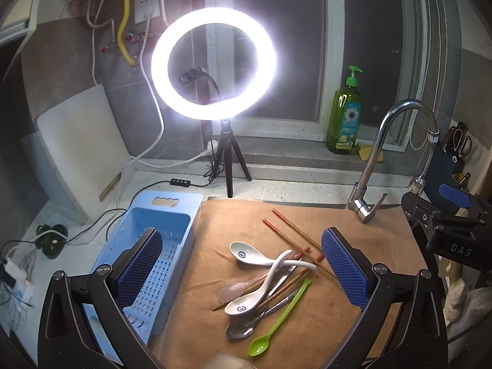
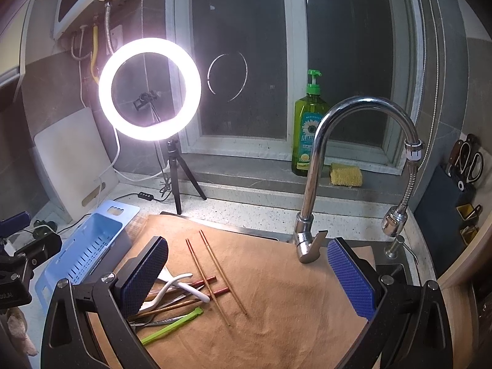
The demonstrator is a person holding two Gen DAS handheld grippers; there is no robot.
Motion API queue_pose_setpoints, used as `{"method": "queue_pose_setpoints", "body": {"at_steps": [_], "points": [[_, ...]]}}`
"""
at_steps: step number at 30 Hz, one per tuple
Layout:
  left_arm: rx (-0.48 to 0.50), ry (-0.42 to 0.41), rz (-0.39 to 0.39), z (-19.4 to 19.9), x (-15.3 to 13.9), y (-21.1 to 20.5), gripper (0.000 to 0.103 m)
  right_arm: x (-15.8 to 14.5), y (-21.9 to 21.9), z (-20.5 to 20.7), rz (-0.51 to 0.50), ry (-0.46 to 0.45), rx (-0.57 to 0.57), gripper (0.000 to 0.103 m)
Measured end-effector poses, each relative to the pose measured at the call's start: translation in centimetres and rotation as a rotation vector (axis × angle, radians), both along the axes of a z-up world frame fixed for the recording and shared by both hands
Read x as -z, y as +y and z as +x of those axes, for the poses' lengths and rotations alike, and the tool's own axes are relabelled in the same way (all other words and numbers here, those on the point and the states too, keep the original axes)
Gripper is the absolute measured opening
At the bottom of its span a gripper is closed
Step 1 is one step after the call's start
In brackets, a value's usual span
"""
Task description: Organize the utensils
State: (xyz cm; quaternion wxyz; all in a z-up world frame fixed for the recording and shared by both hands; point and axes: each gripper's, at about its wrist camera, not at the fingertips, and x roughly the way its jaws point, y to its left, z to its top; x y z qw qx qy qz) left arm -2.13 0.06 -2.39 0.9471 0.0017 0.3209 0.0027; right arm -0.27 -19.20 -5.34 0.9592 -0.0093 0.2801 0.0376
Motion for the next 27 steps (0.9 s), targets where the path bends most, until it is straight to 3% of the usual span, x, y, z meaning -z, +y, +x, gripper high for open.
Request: {"method": "queue_pose_setpoints", "body": {"at_steps": [11,18,27], "points": [[-0.008,0.049,-0.016,0.1,1.4,1.3,0.102,1.6,-1.1,0.9,0.014,0.046,0.004,0.103],[-0.031,0.111,-0.020,-0.2,3.4,3.1,0.102,4.1,-2.6,2.0,0.062,0.133,-0.007,0.103],[0.030,0.219,-0.024,-1.1,7.0,2.6,0.099,8.0,-3.7,3.3,0.154,0.293,-0.046,0.103]]}}
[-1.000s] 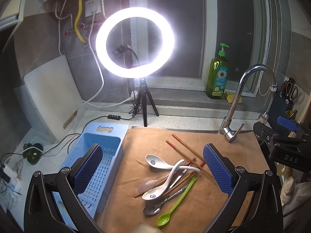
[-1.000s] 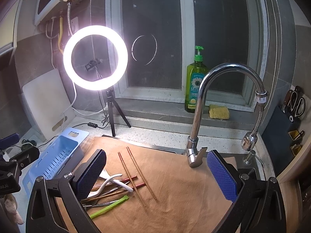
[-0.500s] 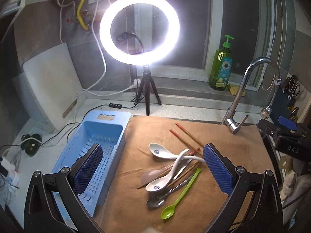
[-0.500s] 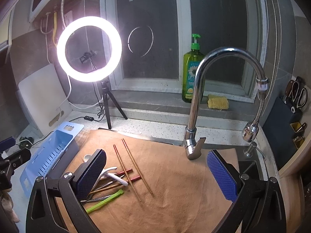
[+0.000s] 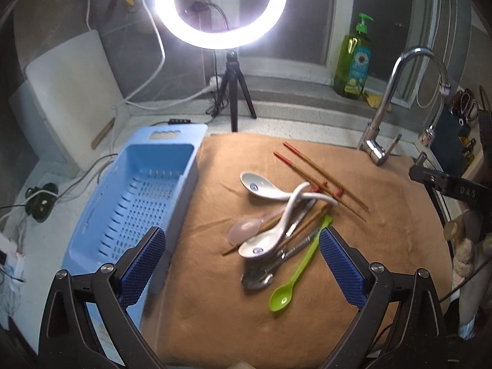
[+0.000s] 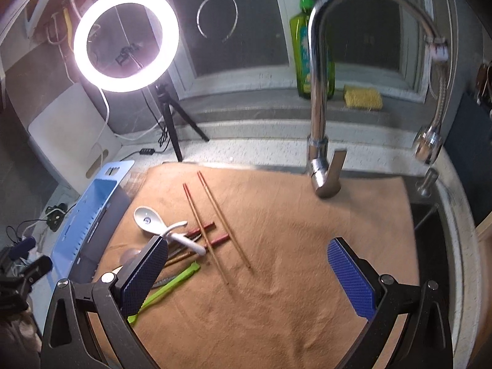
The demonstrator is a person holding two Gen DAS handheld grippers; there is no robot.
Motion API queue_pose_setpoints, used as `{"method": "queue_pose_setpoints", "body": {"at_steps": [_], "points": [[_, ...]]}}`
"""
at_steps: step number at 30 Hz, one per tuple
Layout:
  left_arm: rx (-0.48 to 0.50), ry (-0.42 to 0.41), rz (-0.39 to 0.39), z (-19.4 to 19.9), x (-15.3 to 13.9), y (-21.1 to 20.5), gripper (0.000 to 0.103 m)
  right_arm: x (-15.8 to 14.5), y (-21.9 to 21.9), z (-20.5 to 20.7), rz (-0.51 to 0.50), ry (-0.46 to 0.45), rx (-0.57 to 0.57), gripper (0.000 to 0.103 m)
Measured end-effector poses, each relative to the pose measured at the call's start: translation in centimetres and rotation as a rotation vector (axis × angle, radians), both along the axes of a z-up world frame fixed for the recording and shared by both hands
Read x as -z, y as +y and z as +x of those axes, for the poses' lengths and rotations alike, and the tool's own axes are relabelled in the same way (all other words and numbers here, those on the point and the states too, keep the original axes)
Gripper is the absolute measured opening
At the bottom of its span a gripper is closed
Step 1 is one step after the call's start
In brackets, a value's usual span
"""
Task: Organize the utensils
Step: 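Lower left tool onto the green plastic spoon and grasp it while right grasps a red-tipped chopstick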
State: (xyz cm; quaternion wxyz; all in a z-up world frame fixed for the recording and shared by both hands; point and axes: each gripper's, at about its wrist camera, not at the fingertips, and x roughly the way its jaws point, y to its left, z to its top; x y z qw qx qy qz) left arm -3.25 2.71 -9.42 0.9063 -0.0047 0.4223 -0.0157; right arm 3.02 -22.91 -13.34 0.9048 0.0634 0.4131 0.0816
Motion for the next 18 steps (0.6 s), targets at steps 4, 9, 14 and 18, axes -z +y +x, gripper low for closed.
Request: {"method": "queue_pose_setpoints", "body": {"at_steps": [4,9,14,18], "points": [[0.035,0.041,-0.009,-0.4,1.3,-0.9,0.095,1.0,0.0,0.3,-0.004,0.035,-0.017,0.099],[0.077,0.087,-0.027,-0.8,2.9,-1.7,0.087,2.0,0.5,0.7,0.036,0.085,-0.069,0.091],[0.115,0.134,-0.063,-1.0,4.4,-2.1,0.081,3.6,1.6,1.2,0.122,0.183,-0.116,0.075],[0.136,0.159,-0.071,-1.3,5.2,-2.3,0.073,4.9,2.7,1.3,0.156,0.240,-0.141,0.065]]}}
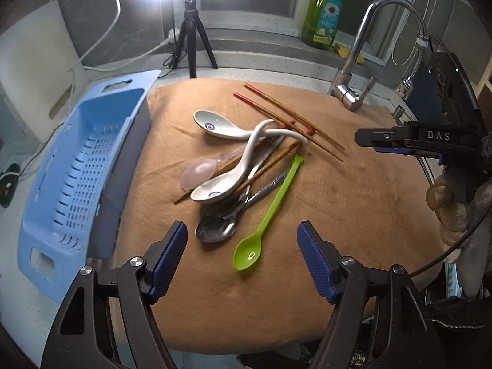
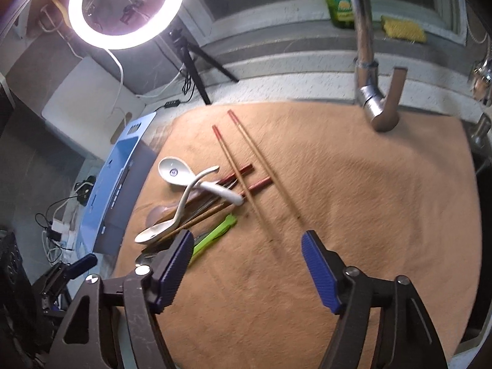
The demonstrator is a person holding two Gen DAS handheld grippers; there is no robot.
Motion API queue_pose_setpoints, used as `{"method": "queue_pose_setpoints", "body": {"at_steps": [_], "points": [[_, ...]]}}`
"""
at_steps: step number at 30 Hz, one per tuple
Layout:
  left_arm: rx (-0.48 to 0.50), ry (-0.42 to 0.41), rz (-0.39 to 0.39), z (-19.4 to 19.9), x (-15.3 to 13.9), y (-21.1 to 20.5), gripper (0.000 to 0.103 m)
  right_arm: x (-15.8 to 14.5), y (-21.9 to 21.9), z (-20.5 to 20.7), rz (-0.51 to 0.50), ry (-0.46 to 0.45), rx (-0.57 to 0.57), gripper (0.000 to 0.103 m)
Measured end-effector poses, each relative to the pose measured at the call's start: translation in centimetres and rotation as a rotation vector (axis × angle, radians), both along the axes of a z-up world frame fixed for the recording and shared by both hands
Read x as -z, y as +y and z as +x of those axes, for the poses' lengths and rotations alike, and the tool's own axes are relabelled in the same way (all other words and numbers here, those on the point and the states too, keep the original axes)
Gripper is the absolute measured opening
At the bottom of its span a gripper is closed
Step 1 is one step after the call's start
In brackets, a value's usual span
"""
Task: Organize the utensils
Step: 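Lower left tool onto the green plastic spoon and grasp it while right grasps a red-tipped chopstick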
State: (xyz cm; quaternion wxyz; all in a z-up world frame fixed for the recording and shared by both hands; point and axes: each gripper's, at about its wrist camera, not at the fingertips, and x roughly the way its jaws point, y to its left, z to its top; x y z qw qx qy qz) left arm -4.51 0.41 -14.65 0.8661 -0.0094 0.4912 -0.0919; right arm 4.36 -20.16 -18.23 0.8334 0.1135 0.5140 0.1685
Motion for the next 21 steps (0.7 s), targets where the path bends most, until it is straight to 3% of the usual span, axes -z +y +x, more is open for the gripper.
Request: {"method": "queue_pose_setpoints", "body": {"at_steps": [5,12,17,21], "points": [[0.017,0.024,-0.010,-0.2,0.7,0.0,0.066,1.3,1.0,0.3,0.024,0.049,-0.019,0.052],[0.073,0.049,-0.064,0.4,1.5,-0.6,0.039,0.7,-0.2,2.0,0.005,0.034,-0.006,0.044],[0.118,0.082,-0.071,1.2,2.5,-1.7,0.036,0.2,-0.9,4.2,-0.024,0.035,-0.041,0.035],[0.138,0.100,-0.072,2.0,3.1,-2.4,0.030,-0.2,-0.9,6.5,-0.083,0.011,-0.076,0.033]]}}
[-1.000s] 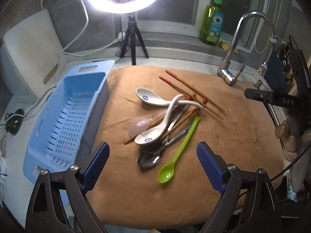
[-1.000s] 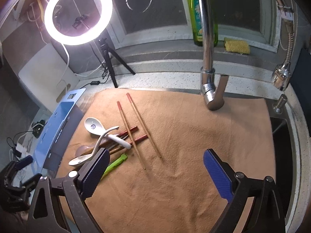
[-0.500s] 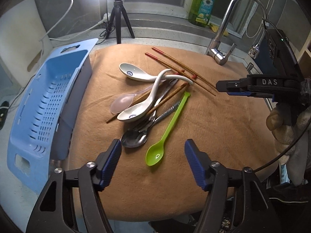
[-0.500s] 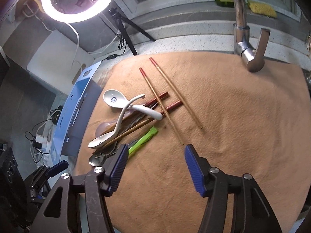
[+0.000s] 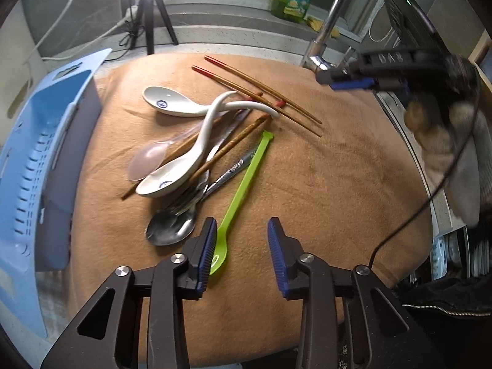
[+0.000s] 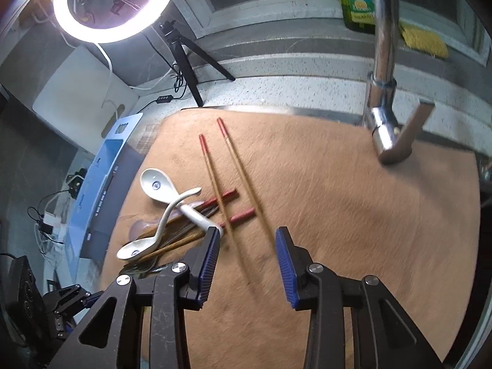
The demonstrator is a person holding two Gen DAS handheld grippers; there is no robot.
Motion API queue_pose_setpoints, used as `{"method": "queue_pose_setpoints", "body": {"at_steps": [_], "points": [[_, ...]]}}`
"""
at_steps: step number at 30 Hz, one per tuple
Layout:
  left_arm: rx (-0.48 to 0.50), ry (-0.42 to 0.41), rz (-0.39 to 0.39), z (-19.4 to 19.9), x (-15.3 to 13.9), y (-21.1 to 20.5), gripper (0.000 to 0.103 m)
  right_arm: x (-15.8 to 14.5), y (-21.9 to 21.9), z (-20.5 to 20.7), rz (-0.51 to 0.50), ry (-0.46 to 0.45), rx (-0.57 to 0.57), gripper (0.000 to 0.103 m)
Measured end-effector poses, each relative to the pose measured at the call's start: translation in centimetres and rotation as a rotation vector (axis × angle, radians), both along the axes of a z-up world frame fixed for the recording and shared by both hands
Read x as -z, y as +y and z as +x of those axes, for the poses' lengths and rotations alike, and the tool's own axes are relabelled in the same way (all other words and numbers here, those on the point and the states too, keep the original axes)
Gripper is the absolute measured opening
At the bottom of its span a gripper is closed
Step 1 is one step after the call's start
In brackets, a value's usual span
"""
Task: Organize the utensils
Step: 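Lower left tool onto the green plastic spoon and grasp it while right grasps a red-tipped chopstick, then carry green spoon with left tool into blue basket while right drops chopstick there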
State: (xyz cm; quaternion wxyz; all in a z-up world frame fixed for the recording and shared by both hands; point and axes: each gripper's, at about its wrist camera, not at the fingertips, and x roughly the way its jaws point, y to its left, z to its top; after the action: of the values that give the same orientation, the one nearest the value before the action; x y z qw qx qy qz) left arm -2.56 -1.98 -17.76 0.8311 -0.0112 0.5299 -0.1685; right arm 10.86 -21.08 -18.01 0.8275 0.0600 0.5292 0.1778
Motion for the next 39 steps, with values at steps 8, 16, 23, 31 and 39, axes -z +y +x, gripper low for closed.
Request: {"method": "queue_pose_setpoints", "body": {"at_steps": [8,16,23,31,39], "points": [[0.028,0.022,0.038,1.2,1.0,-1.0,0.024,1.4,3.1,4.0,-0.109,0.016,-0.136,0.029],[0.054,0.051,0.090,2.0,2.3,-1.6,0.022,3.6,5.5,7.0,-0.174,0.061,-0.202,0.027],[0.083,0.075,0.118,2.5,3.0,-1.9,0.022,5.1,6.3,8.1,-0.188,0.094,-0.232,0.023],[0.098,0.100,0.114,3.8,3.4,-2.5,0.012,5.7,6.8,8.7,-0.202,0.114,-0.248,0.014],[0.111,0.104,0.084,4.5,3.6,-3.0,0.007,5.7,6.0,8.6,-0.166,0.135,-0.217,0.008]]}}
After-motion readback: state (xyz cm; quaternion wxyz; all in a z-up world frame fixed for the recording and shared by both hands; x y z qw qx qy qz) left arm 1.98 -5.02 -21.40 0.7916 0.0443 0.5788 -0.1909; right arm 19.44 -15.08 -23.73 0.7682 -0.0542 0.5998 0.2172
